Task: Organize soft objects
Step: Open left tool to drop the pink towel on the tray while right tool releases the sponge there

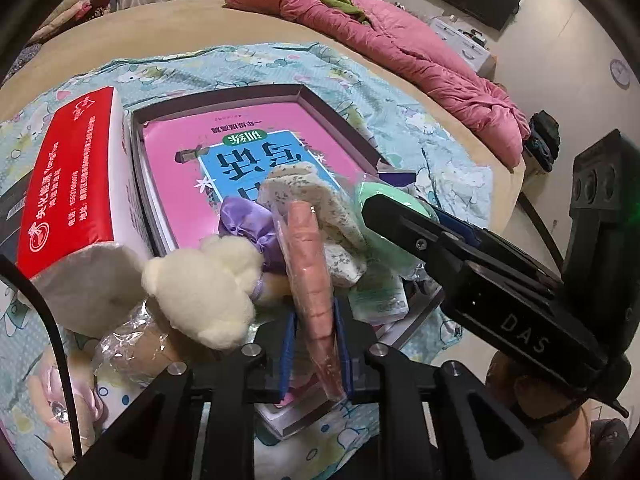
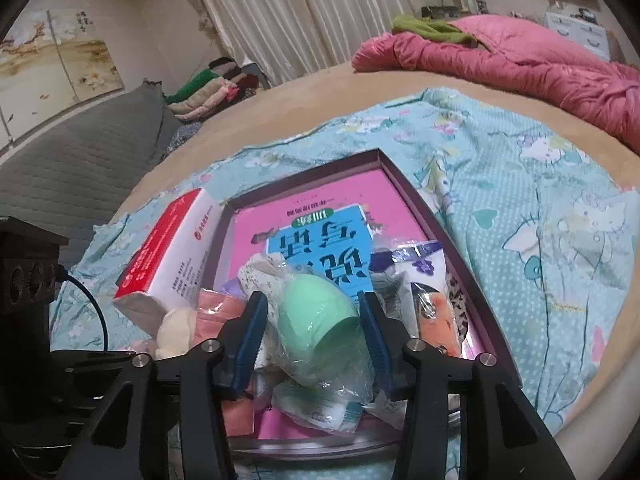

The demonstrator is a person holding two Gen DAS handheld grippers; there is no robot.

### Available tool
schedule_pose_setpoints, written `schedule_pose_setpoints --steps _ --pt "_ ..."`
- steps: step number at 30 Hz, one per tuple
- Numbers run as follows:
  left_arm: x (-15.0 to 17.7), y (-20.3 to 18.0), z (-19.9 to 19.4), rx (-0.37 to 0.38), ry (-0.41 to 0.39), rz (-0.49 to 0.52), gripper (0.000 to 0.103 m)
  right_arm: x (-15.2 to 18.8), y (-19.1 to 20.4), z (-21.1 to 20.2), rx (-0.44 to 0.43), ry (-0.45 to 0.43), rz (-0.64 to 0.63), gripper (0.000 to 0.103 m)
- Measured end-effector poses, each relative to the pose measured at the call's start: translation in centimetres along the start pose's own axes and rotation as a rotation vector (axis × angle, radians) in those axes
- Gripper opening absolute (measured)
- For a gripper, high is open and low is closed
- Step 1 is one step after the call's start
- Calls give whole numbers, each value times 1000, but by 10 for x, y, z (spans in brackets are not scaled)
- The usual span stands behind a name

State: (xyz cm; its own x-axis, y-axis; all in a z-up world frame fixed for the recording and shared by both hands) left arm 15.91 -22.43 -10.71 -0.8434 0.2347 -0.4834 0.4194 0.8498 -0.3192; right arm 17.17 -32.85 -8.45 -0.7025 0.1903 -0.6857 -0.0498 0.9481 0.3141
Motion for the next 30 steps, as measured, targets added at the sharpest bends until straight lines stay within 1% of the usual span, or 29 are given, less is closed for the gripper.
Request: schedule_pose_setpoints --steps 1,2,3,7,8,11,16,21,30 --pt "0 0 -1 1 -2 0 25 -1 1 -1 1 -4 -6 50" --pt "0 0 -1 0 -4 -3 30 -1 2 -2 5 -5 -10 51" --pt "0 0 -1 1 -4 -4 32 -2 2 -3 5 -5 -11 51" --pt "1 0 -3 -7 -4 -3 33 -2 3 -8 12 -12 -14 52" --pt "2 0 -4 -11 -6 -3 34 -3 3 -8 13 -13 -13 52" --pt "3 1 -7 -25 -9 0 40 -4 3 -11 18 -24 -13 58" --pt "3 2 -13 -23 -15 -2 41 -4 3 -11 34 -20 -19 60" --pt "3 -1 -21 -23 -26 7 48 -4 2 -15 40 -27 -12 61" --pt "5 0 -37 -28 -46 7 52 0 -3 -15 63 -30 -29 62"
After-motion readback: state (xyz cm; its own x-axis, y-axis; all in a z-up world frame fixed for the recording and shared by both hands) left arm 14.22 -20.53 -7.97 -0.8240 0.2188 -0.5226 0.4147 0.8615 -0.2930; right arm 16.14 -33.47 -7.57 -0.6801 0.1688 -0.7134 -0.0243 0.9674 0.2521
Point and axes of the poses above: each gripper's, at about its wrist camera, not at the fingertips, and z roughly the way its jaws point, y to its left, x to its underside, the point moved 7 cm from there along z, roughly the way its jaws point, and after that the axes turned 1 degree about -y, right-handed, at the moved point
